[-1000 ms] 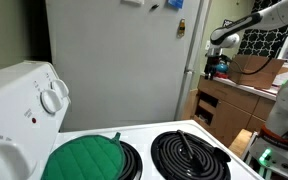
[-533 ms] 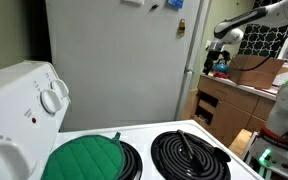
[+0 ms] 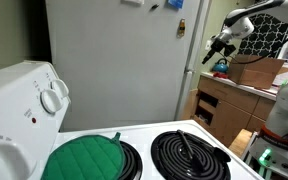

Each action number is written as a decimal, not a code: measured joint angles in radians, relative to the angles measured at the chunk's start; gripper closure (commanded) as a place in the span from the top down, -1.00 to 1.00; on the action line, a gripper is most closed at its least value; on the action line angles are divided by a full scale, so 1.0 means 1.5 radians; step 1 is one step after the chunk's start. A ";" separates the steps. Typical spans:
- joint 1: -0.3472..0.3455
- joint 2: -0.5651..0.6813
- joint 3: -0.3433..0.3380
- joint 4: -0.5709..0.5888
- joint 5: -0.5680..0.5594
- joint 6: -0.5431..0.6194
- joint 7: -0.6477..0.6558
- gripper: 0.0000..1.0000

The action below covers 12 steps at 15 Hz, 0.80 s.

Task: Open the top refrigerator door fully

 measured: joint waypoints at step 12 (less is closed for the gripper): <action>0.008 -0.015 -0.007 -0.007 0.166 -0.087 -0.194 1.00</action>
